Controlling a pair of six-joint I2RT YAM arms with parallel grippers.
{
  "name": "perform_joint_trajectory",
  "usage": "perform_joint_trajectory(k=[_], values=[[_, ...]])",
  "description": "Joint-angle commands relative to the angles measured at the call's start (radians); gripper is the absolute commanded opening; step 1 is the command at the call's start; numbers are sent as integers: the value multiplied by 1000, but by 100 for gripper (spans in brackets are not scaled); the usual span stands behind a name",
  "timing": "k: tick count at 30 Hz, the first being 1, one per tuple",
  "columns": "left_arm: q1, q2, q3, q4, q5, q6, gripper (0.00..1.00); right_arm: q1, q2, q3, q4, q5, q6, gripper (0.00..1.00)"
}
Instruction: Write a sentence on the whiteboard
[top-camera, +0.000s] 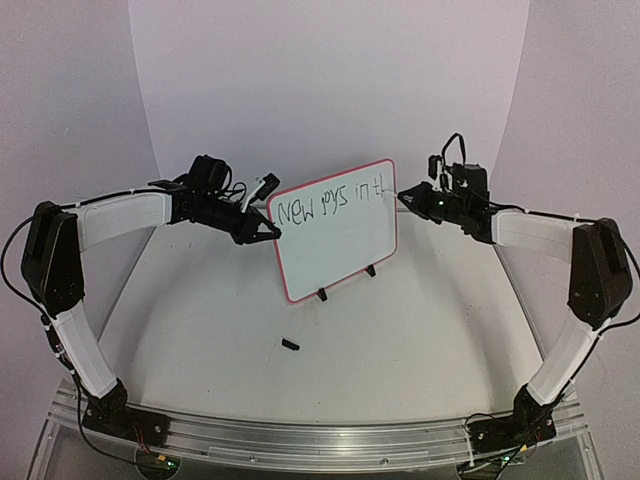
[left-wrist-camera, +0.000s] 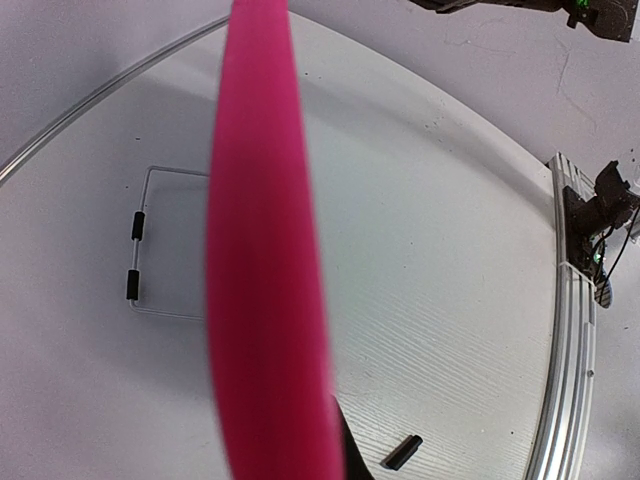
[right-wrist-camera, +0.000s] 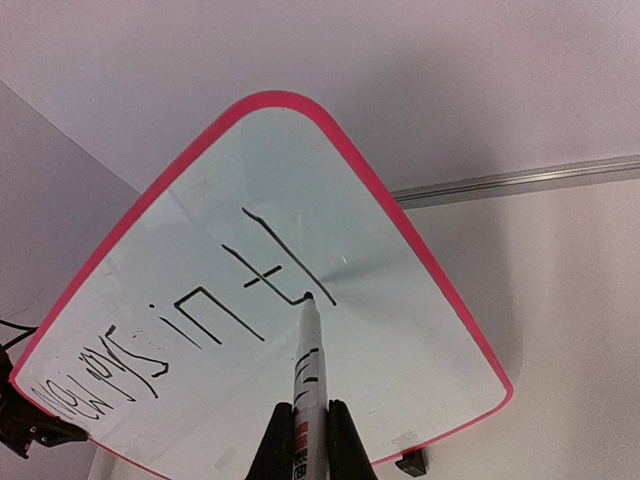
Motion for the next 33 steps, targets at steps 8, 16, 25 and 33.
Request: perform_joint_trajectory(k=[8, 16, 25, 33], values=[[-31, 26, -1, -121, 13, 24, 0, -2, 1, 68, 26, -16, -1, 0], [-31, 29, 0, -121, 13, 24, 0, -2, 25, 98, 26, -10, -6, 0], [-31, 33, 0, -121, 11, 26, 0, -1, 46, 111, 25, 2, -5, 0], [-31, 35, 0, -119, 10, 25, 0, -3, 29, 98, 24, 52, -7, 0]])
